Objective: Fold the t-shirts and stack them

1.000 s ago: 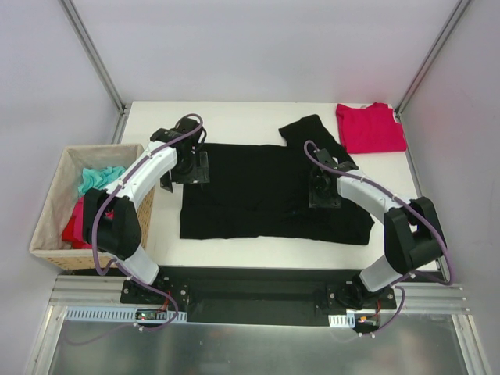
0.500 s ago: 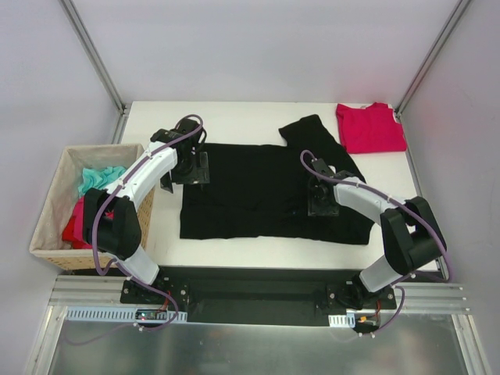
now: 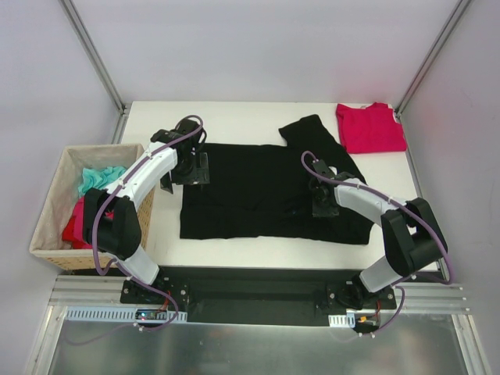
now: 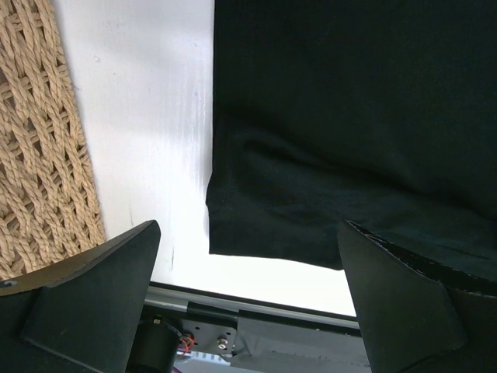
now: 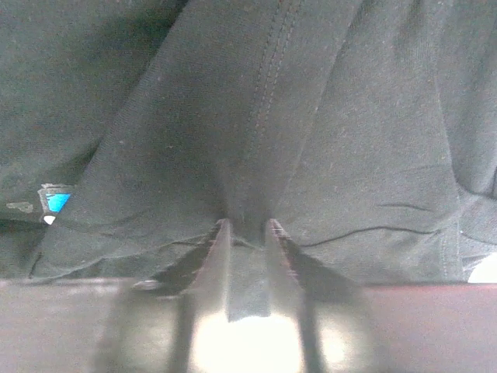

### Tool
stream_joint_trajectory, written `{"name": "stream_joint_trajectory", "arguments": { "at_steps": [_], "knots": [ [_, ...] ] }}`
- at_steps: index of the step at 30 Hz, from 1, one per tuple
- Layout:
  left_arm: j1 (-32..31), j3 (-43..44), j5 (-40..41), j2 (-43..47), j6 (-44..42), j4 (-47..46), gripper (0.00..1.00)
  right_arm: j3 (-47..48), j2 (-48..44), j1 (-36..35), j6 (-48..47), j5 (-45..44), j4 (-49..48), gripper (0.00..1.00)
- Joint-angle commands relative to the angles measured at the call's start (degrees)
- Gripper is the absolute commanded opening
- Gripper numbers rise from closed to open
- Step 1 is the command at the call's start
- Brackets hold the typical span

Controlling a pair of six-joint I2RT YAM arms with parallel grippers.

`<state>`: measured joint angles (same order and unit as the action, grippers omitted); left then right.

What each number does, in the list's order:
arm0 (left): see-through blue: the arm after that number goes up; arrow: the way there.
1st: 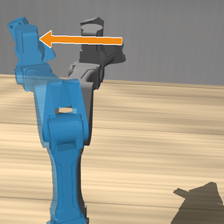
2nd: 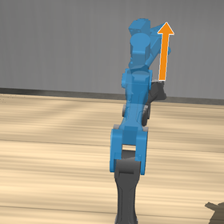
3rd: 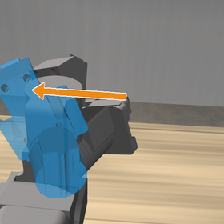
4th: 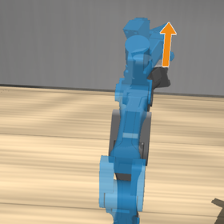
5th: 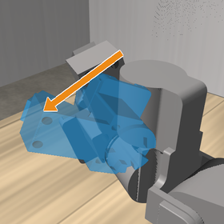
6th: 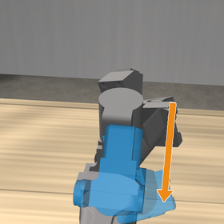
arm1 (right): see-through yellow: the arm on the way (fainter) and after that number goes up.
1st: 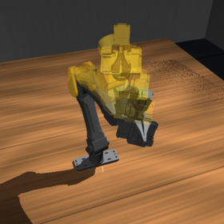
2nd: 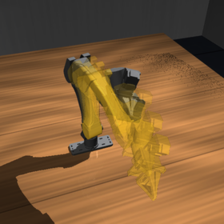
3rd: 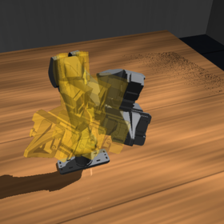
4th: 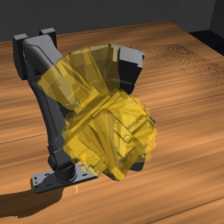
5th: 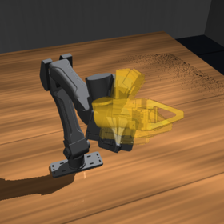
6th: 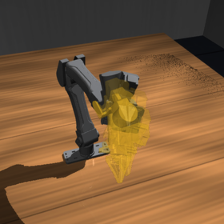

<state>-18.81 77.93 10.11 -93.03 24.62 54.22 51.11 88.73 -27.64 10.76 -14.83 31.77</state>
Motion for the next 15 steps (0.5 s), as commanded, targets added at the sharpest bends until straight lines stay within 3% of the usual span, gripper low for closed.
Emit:
{"name": "stream_joint_trajectory", "arguments": {
  "at_steps": [1, 3, 8, 15],
  "knots": [
    [-0.53, -0.85, 0.17, 2.07, 0.25, 0.28, 0.99, 2.32, 0.48, -0.22, 0.75, -0.90, 0.49, 0.09],
    [-0.53, -1.03, 0.35, 2.42, 0.25, 0.36, 0.99, 2.85, 1.27, -0.22, 0.92, -0.73, 0.66, 0.01],
    [-0.53, -1.29, 0.79, 2.60, 0.16, 0.36, 0.99, 3.99, 1.45, -0.57, 0.75, -0.73, 0.75, 0.01],
    [-0.53, -1.11, 0.44, 2.50, 0.43, 0.28, 0.99, 13.56, 4.17, -1.89, -1.62, -1.52, 4.52, 0.01]
  ]
}}
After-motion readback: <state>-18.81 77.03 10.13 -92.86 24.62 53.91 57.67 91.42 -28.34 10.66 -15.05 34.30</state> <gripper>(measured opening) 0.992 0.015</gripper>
